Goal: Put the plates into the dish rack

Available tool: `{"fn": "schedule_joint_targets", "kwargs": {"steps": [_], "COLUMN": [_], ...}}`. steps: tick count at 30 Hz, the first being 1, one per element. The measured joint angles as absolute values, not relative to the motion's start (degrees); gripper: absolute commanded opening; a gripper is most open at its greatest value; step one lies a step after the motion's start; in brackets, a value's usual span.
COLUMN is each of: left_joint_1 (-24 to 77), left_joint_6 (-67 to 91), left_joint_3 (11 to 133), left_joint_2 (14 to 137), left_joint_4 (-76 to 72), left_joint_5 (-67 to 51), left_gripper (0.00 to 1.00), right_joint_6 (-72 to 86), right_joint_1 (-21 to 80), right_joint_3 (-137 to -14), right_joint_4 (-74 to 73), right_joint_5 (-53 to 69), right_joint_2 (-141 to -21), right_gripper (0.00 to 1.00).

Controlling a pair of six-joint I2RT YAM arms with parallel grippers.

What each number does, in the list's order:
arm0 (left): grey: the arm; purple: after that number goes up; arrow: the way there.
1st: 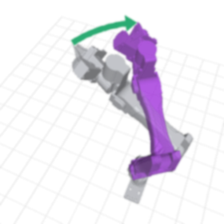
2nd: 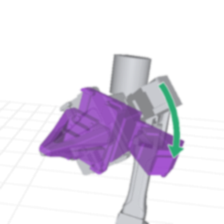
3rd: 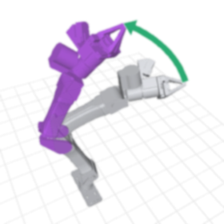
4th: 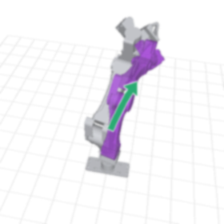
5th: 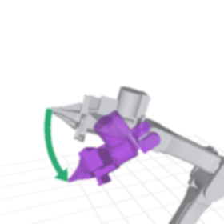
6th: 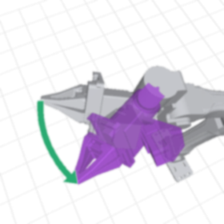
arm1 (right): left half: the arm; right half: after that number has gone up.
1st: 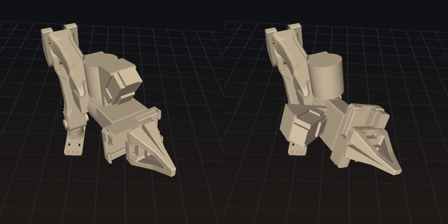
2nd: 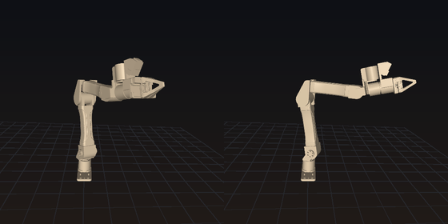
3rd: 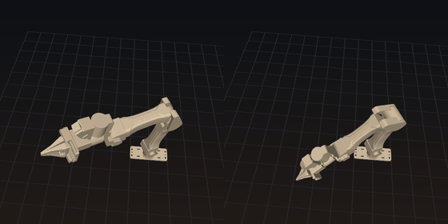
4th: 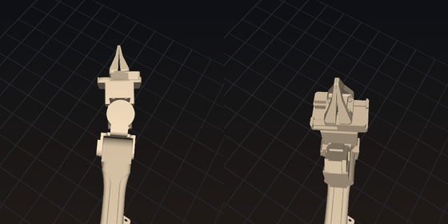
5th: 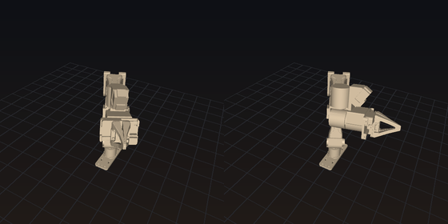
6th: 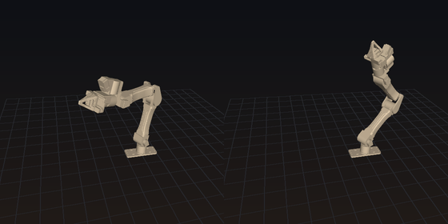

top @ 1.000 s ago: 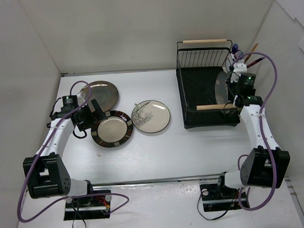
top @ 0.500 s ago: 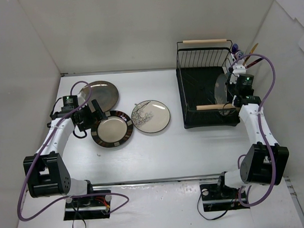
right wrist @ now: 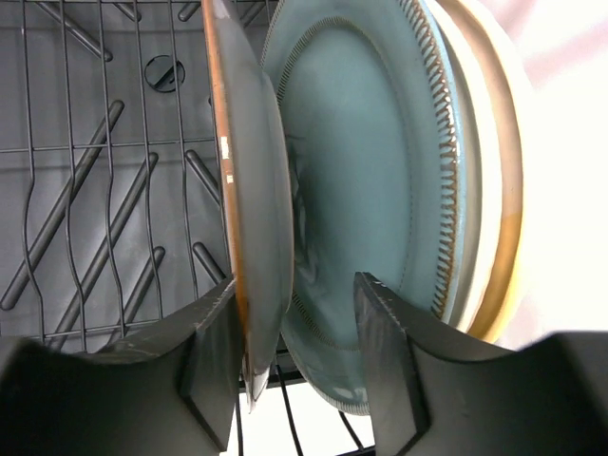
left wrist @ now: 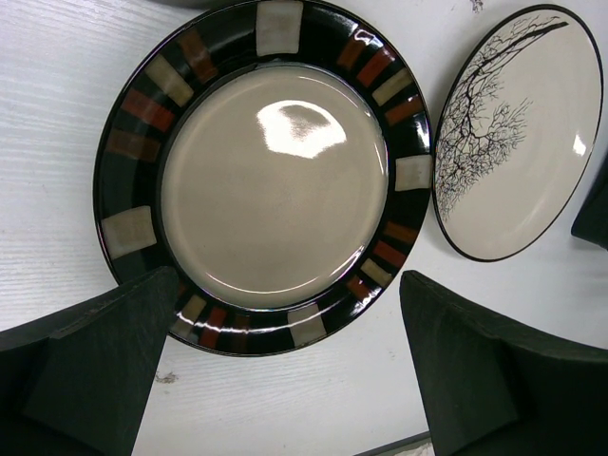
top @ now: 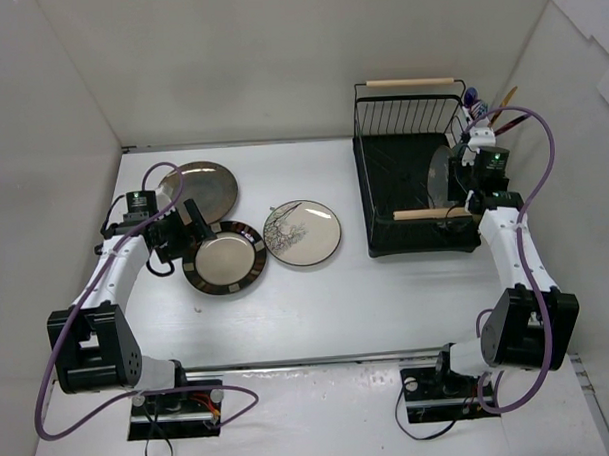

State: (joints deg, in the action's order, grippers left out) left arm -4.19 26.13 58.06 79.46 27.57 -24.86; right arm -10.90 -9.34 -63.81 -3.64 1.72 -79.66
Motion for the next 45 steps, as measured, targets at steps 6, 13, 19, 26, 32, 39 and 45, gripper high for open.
{"fn": "schedule_joint_targets", "kwargs": {"steps": [6,13,19,26,32,39,45], "left_joint_1": [-4.19,-4.19,-4.19,-4.19,-4.19,-4.62,-14.04], "left_joint_6": [26.15,26.15,26.15,26.15,26.15,27.51,31.94], "left_joint_3": [58.06,58.06,58.06,58.06,58.06,57.28,43.64], "left_joint_2": [79.75,79.79,79.79,79.83,79.83,78.98,72.73], "left_joint_4": [27.57,27.57,27.57,27.55,27.57,27.86,22.68], "left_joint_5": [-25.30,-25.50,-25.67,-25.91,-26.11,-24.34,-30.37], "left_gripper": [0.97,0.97,0.97,0.97,0.97,0.97,0.91], "right_joint_6": [-10.50,-10.44,-9.85,-8.47,-6.50,-2.15,1.32], "right_joint_1": [-9.32,-9.32,-9.21,-6.20,-1.30,2.90,7.49], "right_joint_3": [-63.81,-63.83,-64.82,-69.10,-73.65,-75.79,-76.23], "right_joint_4": [-3.62,-3.66,-4.82,-5.82,-6.90,-8.10,-8.19], "right_joint_5": [1.34,0.86,1.52,2.79,4.97,11.29,16.84], "right_joint_2": [-79.00,-77.97,-76.27,-72.47,-70.43,-68.58,-68.60], "right_gripper": [0.49,0.51,0.58,0.66,0.68,0.69,0.69]}}
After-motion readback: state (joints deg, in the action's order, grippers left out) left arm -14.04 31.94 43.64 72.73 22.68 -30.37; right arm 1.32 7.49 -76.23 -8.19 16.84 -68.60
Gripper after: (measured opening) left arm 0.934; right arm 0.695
